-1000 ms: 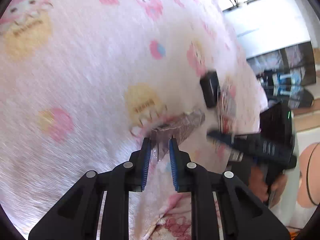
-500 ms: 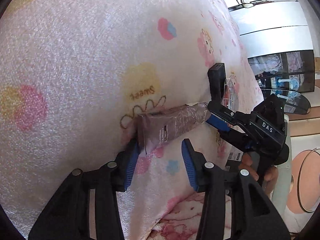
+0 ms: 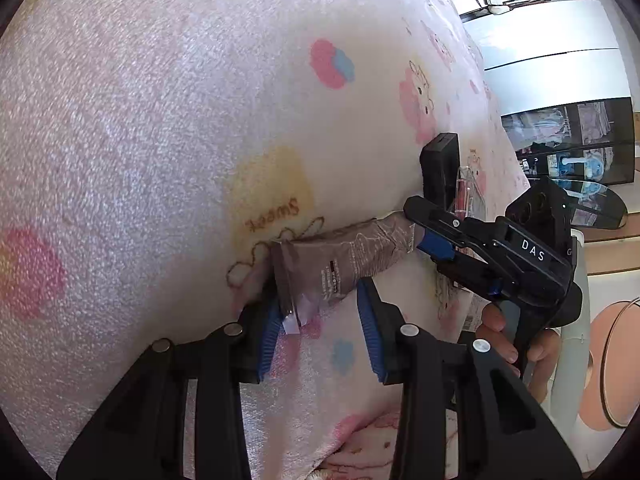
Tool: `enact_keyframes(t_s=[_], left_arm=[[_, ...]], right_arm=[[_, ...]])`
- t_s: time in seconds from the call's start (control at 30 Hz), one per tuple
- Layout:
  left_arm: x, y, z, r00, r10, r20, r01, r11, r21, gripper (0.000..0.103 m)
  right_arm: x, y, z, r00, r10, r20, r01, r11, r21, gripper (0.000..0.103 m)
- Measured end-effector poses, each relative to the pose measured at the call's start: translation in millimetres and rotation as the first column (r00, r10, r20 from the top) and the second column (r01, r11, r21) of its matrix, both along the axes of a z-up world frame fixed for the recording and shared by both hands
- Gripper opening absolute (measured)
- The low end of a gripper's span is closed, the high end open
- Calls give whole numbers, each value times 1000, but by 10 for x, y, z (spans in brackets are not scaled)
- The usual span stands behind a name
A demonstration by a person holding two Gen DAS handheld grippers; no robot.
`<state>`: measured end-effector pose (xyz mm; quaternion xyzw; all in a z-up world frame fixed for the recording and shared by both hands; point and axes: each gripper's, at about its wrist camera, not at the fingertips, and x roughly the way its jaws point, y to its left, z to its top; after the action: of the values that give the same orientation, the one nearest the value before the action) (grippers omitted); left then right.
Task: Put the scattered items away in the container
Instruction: 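Grasp the tube's silver cap with the right gripper while the left gripper holds the tube, then carry the brown tube over the black shoebox with both grippers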
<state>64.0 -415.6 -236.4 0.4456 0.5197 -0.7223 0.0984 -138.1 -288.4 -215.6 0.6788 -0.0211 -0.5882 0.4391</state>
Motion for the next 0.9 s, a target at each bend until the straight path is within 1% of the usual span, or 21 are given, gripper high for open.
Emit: enact_keyframes(t_s=[0.1,0.2,0.4,0.5,0.53,0.6,0.63,0.7,0.77,0.83,0.9], left_arm=[[-38,-10,15,1000,-8,-1,8,1000,-14,38],[-35,-34,73,999,-33,-26,33,999,-19,38],[23,49,196,991,-122,-48,120,991,-52,38],[67,140,251,982,-176,-63,172,983,-57,38],[76,176,284,979,-191,-74,187,981,-60,38],[44,241,386,972,-216,-90,210,975,-66,38],[27,280,466,968,-227,-103,220,973,-76,38],[-22,355,648,959,-250,-131,238,966,-102,38],[-76,435,836,949,-269,-166,253,961,-112,38],[-167,527,1016,935,-293,-201,275,955,-115,38],[-237,660,1211,915,-326,-236,305,944,-123,38]], right_arm=[[-45,-49,-36,1000,-2,-5,2,1000,1,39],[-82,-51,50,1000,13,-17,-14,999,-31,38],[-67,29,227,997,68,-36,-70,996,-61,37],[-25,121,293,995,97,-29,-98,993,-59,37],[0,234,351,994,104,-34,-106,992,-61,37],[26,359,496,992,109,-62,-113,991,-67,37],[118,334,580,992,104,-75,-110,992,-70,37],[158,489,793,992,80,-98,-89,992,-88,37],[178,588,974,990,54,-131,-69,991,-113,37],[262,712,1154,986,24,-164,-48,989,-140,37],[291,883,1308,981,7,-194,-39,986,-163,37]])
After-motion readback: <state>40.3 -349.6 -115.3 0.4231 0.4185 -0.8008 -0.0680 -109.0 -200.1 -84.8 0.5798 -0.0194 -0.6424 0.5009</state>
